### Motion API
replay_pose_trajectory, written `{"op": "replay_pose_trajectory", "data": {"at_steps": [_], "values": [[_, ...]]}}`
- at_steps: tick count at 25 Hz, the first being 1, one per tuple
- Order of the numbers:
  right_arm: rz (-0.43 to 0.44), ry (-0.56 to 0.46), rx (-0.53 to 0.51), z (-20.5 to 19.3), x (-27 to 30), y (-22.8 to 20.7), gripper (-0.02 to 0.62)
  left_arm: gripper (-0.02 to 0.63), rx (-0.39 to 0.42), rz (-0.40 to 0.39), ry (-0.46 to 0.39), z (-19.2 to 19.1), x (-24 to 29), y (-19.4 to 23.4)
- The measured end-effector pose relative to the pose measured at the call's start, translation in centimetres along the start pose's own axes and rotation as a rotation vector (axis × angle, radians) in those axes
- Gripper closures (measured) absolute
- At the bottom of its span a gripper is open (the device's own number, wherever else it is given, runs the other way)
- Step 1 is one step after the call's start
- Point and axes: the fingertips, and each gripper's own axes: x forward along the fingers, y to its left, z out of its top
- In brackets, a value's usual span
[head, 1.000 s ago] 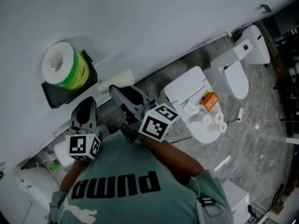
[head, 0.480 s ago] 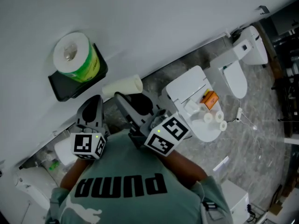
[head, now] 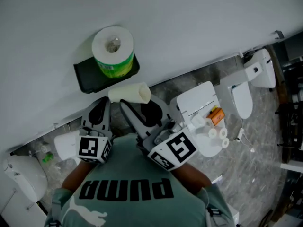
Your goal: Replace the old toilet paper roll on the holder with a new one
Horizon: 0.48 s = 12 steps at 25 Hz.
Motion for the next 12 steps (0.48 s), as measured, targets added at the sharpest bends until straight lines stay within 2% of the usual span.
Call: {"op": "replay_pose_trajectory", "data": {"at_steps": [4,8,12], "values": [[0.015,0.034,-0.127,1.2,1.9,2.0,0.44,0.603,-0.03,0.08,0.002,0.3,-1.5,2.1],[-0.007,0.016,-0.243,3.2,4.5,3.8,0.44,0.603,-0.056,0.147,-0.024,0.5,-3.1,4.1],[-0.011,0.055,-0.351,3.0,6.5,5.1,0.44,0.603,-0.07,0.198,-0.05,0.8,-4.4,5.6]]}}
